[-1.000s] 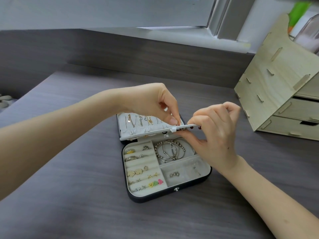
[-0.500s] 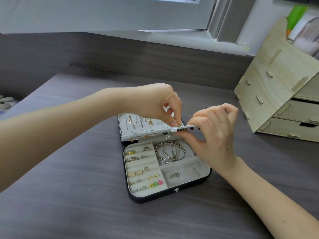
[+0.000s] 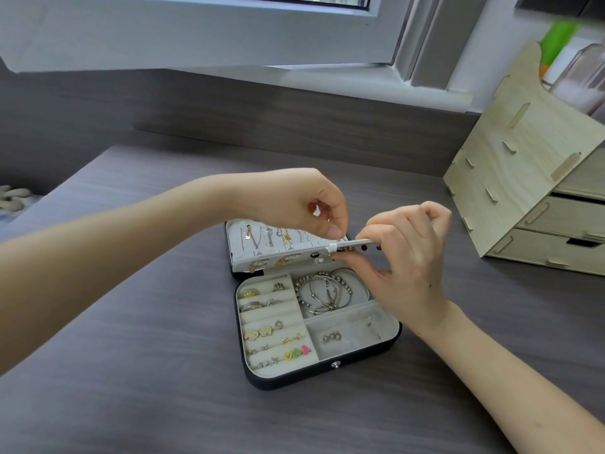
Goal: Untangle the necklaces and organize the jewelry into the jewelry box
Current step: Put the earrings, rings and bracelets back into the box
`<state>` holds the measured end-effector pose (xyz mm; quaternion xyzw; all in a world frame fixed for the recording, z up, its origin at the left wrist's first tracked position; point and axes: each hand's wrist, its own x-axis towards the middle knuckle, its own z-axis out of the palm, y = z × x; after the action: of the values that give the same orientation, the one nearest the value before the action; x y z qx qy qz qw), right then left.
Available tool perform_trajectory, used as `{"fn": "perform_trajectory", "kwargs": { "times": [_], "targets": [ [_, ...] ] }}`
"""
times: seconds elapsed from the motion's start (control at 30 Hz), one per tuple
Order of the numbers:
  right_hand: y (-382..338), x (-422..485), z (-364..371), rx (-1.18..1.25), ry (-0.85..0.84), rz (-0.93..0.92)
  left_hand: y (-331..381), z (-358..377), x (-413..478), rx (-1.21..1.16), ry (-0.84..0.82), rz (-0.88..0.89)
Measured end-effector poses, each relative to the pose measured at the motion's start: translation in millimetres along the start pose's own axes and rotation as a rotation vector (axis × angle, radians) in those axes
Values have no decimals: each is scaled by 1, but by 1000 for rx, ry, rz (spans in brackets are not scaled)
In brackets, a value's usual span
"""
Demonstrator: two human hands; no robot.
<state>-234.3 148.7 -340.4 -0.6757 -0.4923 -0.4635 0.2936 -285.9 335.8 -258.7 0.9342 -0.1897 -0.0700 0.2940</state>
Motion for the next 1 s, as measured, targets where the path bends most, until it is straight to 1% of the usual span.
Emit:
{"fn": "perform_trajectory", "kwargs": {
  "times": [0.07,0.23,0.43,0.53,0.6,0.63,0.67,0.73,0.77,0.8,0.9,0.97,1.0],
  "targets": [
    [0,0,0,-2,-1,0,0,1,1,21,1,-22],
    [-1,2,0,1,-2,2,4,0,0,31,-61,-51],
    [-1,5,0,9,-20,29,9,-2,2,35,-66,-98],
    [-1,8,1,2,-48,46,6,-3,0,-34,-62,-155],
    [-1,15,1,-17,-96,70,4,-9,-9,-65,-53,-182],
    [0,19,1,-20,-127,82,3,-13,-16,-84,-21,-191],
    [1,24,2,-15,-158,94,3,-17,-24,-140,46,-207],
    [5,32,4,3,-217,121,4,-24,-41,-317,240,-258],
    [6,35,6,1,-248,135,3,-25,-49,-355,329,-282],
    [8,38,8,-10,-279,147,2,-24,-56,-333,388,-310],
    [9,46,12,-29,-406,187,-1,-14,-70,-180,445,-380],
    [12,48,7,59,-494,264,-5,-7,-74,-120,480,-382],
    [14,48,1,121,-506,329,-7,-5,-74,-102,505,-386]
  ]
}}
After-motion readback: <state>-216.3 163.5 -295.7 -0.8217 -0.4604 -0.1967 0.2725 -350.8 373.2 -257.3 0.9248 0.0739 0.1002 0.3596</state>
